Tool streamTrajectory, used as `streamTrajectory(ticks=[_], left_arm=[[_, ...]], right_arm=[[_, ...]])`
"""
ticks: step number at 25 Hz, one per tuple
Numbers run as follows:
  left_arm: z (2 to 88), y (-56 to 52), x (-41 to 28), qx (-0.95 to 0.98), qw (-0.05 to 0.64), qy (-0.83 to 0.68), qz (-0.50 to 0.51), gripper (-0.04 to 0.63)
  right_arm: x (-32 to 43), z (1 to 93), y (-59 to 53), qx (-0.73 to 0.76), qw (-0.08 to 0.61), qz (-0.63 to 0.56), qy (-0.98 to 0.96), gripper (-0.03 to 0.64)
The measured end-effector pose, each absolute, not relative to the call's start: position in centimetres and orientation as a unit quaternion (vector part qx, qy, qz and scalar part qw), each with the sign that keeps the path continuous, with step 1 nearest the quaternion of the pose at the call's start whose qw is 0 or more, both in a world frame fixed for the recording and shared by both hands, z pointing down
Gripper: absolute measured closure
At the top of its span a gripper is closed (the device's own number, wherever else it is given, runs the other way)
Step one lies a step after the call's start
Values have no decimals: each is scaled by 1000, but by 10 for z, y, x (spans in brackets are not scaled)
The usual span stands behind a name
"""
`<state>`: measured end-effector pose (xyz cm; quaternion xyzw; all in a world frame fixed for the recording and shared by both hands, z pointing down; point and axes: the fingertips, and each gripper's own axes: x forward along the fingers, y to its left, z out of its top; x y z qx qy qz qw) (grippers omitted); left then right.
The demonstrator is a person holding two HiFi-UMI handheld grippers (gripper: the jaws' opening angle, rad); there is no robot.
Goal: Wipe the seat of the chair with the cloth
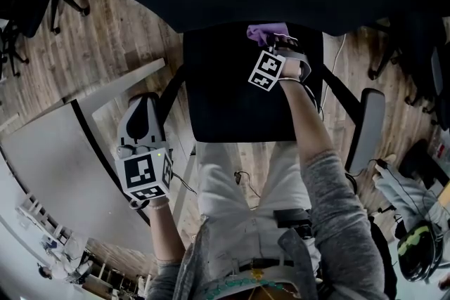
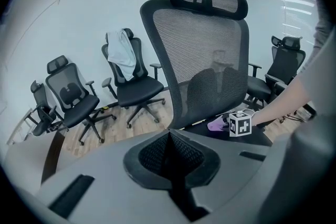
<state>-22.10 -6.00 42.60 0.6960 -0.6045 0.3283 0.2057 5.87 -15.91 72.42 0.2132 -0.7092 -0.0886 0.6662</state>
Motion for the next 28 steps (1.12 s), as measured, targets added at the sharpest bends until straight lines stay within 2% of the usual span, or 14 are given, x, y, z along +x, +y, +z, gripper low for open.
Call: streamTrajectory(ticks=[15,28], left_arm=[[425,-62,-215,693,199,-607,334,586],[422,-62,-212,691,189,-610,338,586]], right_arm=[[119,718,-162,222,678,-87,-695,569],[174,710,-163,277,664,-27,-694,569]])
